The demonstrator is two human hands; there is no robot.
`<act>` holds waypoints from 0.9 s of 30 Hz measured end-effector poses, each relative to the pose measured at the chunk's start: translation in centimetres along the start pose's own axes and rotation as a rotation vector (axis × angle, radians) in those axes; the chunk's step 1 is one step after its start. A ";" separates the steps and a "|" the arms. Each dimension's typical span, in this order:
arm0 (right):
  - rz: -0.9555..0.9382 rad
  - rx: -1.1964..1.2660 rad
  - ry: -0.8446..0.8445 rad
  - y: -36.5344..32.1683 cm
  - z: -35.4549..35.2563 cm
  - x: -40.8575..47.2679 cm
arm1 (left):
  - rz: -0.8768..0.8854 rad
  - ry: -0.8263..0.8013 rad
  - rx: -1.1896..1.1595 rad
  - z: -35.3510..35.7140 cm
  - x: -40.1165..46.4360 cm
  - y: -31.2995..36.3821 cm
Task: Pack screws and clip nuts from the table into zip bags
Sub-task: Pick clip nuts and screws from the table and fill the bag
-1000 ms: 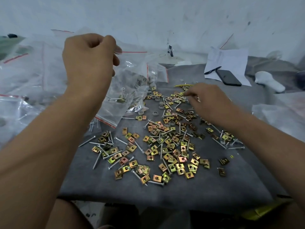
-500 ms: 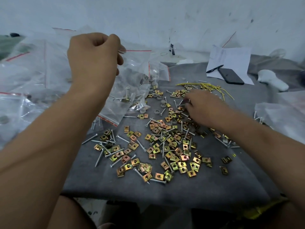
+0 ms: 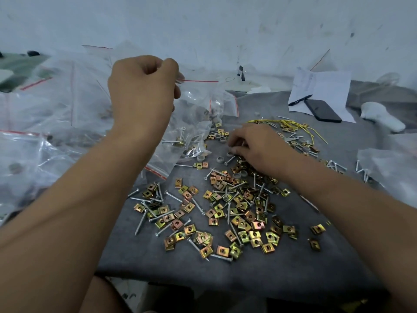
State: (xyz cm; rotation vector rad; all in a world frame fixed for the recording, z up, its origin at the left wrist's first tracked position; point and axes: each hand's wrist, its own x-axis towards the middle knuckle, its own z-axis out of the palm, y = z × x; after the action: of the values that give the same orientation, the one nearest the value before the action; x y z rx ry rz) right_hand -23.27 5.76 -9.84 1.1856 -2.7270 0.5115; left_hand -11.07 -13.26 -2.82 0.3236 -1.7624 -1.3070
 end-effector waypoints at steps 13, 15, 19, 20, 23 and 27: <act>0.072 0.192 -0.142 -1.2 -0.9 -0.5 | -0.005 -0.009 0.015 -0.3 0.1 0.0; 0.055 0.130 -0.131 -1.7 -0.7 -0.4 | -0.011 -0.012 0.021 -0.4 0.0 -0.1; 0.032 0.074 -0.078 -2.4 -0.8 -0.5 | -0.013 -0.031 0.024 -0.2 -0.1 -0.3; 0.031 0.071 -0.055 -2.4 -0.8 -0.8 | -0.011 -0.043 0.029 -0.2 -0.2 -0.3; 0.028 0.069 -0.015 -2.2 -0.5 -1.0 | -0.003 -0.062 0.047 -0.1 -0.6 -0.7; 0.060 0.135 0.056 -1.3 -0.1 -1.1 | -0.008 -0.084 0.047 0.5 -1.1 -0.5</act>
State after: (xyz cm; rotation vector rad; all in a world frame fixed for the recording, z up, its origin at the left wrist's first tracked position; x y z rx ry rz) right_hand -21.61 5.73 -9.67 1.1025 -2.7256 0.7350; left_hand -10.95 -12.44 -3.80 0.3067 -1.8661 -1.3030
